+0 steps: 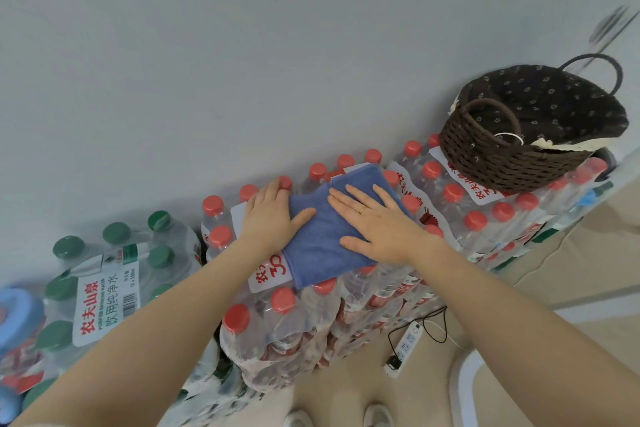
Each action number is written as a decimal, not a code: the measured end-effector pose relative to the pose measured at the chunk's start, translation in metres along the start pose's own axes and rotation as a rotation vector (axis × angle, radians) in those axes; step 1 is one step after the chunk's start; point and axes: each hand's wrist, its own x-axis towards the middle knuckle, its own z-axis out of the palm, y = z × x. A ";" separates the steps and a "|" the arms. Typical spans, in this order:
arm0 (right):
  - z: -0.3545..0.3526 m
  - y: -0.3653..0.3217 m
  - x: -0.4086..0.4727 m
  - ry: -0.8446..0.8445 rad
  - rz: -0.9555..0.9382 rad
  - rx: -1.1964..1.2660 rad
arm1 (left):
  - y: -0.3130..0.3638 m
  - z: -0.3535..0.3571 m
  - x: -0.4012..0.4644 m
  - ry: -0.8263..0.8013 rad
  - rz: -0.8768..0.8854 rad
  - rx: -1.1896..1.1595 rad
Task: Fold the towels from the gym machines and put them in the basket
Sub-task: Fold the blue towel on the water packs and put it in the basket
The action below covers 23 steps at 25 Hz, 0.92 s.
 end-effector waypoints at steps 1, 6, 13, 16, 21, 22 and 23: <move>0.000 -0.001 0.000 -0.008 0.006 0.005 | 0.000 -0.005 0.002 -0.003 -0.002 -0.039; -0.006 -0.008 0.002 0.026 0.135 0.206 | 0.001 -0.040 -0.005 -0.115 -0.173 -0.725; 0.001 -0.011 0.002 0.078 0.116 0.038 | 0.011 -0.047 -0.024 -0.422 -0.390 -1.160; -0.005 -0.010 0.004 0.103 0.111 0.211 | 0.035 -0.049 -0.024 -0.303 -0.387 -1.421; -0.035 0.005 -0.002 0.515 0.421 1.059 | 0.082 -0.047 0.000 -0.211 -0.375 -1.399; -0.038 0.010 -0.005 0.556 0.509 1.048 | 0.092 -0.044 0.006 -0.180 -0.364 -1.336; -0.041 0.012 -0.006 0.512 0.587 1.069 | 0.101 -0.041 0.009 -0.161 -0.355 -1.294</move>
